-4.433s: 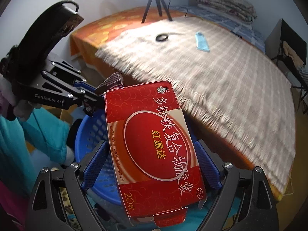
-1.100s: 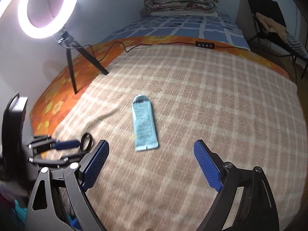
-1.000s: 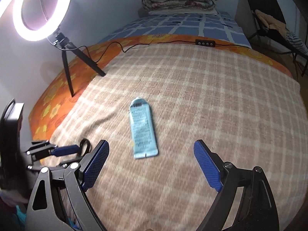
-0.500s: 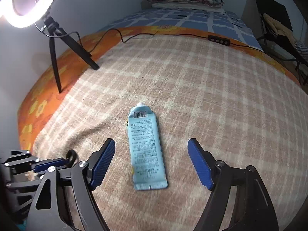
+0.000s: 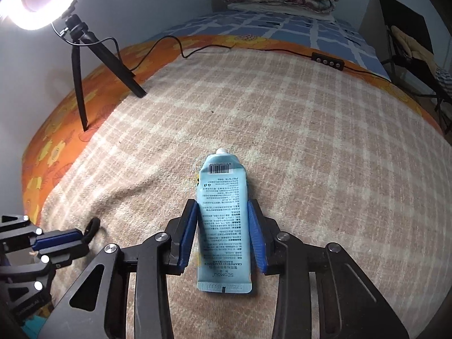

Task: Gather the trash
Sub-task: 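Close left gripper on hair tie while right gripper grasps light-blue tube, then carry hair tie in left gripper while right gripper carries tube to basket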

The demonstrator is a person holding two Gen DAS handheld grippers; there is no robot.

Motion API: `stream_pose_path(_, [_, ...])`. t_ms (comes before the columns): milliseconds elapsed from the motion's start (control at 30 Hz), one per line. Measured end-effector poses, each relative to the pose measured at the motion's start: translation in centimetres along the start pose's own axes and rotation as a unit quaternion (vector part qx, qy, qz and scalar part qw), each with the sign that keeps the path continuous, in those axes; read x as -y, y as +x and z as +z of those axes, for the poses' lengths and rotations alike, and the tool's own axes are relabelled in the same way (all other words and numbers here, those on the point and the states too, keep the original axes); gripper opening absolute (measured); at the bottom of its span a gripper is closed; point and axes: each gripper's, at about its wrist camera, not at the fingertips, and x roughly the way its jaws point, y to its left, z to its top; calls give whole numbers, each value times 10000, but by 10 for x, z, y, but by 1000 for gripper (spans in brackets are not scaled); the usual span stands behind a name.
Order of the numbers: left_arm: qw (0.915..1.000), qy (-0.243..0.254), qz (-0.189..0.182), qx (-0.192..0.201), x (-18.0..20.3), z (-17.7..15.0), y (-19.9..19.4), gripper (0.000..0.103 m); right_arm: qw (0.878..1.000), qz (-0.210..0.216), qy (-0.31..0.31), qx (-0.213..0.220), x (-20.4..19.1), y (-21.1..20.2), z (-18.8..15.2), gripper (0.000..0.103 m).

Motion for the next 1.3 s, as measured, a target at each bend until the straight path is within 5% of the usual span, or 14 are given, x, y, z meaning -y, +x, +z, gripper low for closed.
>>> stream_pose_path(733, [9974, 435, -260, 508, 54, -29, -74, 7, 9981, 81, -306, 533, -8, -117, -47, 34])
stream_pose_path(1300, [9942, 790, -734, 52, 94, -130, -95, 7, 9970, 385, -449, 500, -40, -198, -158, 34])
